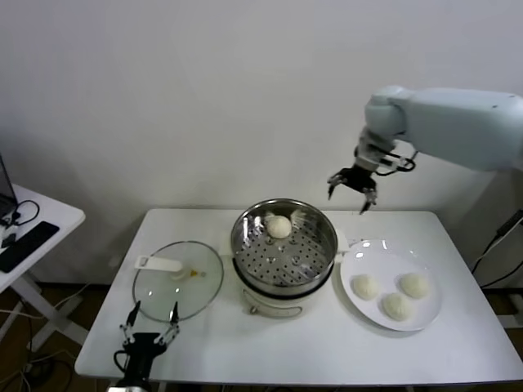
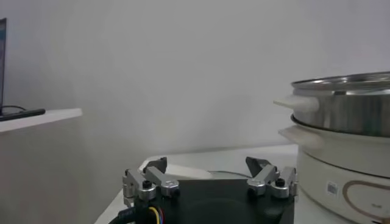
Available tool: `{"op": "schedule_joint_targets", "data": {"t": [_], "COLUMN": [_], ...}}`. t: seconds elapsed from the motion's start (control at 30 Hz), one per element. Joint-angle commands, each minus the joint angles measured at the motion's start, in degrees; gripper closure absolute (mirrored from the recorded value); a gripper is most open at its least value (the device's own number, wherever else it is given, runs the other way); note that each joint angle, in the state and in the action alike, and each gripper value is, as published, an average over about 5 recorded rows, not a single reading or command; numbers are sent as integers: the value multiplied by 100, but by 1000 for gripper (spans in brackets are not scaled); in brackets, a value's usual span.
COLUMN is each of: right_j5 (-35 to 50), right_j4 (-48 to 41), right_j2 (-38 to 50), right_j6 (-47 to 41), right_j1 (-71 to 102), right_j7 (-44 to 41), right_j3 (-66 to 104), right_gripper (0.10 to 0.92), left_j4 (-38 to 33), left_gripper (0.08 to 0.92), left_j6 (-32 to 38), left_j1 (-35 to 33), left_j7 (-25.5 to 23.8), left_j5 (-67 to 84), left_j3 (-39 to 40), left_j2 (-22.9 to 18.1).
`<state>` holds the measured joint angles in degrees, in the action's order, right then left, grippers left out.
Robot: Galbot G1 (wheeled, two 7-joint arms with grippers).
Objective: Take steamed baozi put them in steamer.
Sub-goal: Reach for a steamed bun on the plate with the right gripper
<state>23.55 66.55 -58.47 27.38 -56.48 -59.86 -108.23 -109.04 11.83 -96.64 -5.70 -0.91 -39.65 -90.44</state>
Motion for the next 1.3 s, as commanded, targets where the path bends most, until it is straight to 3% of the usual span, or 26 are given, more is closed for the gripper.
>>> {"op": "schedule_joint_targets", "data": {"t": [0.03,0.33,0.7,0.9,1.3], "right_j5": [1093,1121,455,115,-36], "right_j4": [1831,2224,1304,713,412], "right_j2": [1818,2411,2310,2070,1895], "right_j6": [-3575,-4451,-4665,-4604,-4623], "right_j1": [-641,964,3106,3605,4151], "right_j7": [380,840,1227,1324,1352], "right_j3": [-1346,-15,1831,2336,2817], "right_gripper": [203,203,203,203,203], "left_j4": [40,55,115,132,167], "left_gripper": [177,177,177,177,177], "left_j6": [9,11,75,84,87], "left_j1": [5,-8,-73,-69,-57], "left_j7": [6,5,17,19,15], "left_j5": [10,-11,-104,-114,-129], "left_j3": [-6,5,9,-2,-18], "left_j2": [23,13,7,17,28]}}
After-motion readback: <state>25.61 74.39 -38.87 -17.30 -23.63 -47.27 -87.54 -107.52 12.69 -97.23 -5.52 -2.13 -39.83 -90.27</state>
